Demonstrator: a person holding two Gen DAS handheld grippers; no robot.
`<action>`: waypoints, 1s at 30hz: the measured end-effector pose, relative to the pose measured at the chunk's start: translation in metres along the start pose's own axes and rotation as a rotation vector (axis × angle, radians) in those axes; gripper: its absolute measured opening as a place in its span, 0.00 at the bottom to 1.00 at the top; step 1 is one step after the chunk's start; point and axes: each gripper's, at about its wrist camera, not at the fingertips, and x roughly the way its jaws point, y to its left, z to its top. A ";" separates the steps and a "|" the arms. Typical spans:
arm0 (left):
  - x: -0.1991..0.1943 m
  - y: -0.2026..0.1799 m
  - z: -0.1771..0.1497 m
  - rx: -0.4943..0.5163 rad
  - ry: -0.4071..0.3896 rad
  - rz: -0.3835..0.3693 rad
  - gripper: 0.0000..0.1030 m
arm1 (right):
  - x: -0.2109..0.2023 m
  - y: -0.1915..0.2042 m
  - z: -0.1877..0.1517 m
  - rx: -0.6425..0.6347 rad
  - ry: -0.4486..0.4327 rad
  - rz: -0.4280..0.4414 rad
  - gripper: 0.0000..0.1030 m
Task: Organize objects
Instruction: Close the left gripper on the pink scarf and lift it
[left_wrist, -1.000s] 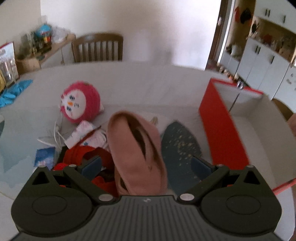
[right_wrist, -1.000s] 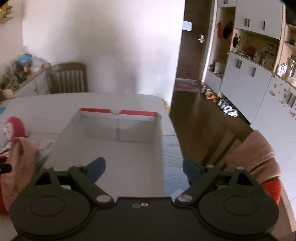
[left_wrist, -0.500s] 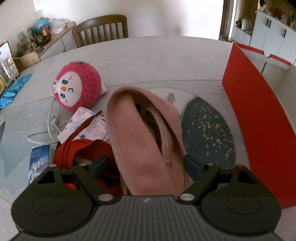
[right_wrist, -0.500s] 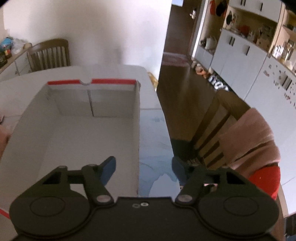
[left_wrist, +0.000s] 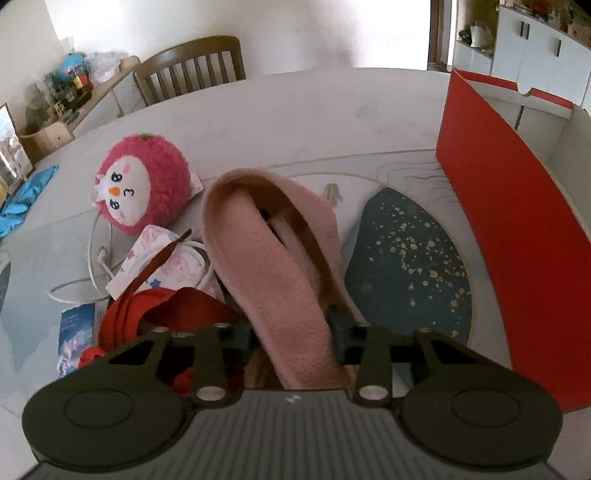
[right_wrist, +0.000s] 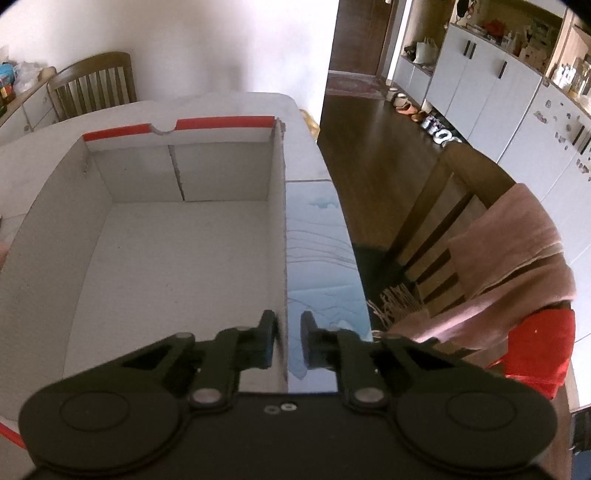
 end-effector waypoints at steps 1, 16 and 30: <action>-0.002 0.000 0.000 0.000 -0.005 0.002 0.26 | 0.000 0.000 0.000 0.002 0.005 0.005 0.07; -0.050 0.014 0.000 -0.031 -0.094 -0.055 0.12 | -0.003 0.002 -0.001 -0.027 -0.012 0.024 0.03; -0.131 0.004 0.031 -0.012 -0.213 -0.183 0.12 | -0.003 0.001 0.000 -0.034 -0.009 0.037 0.03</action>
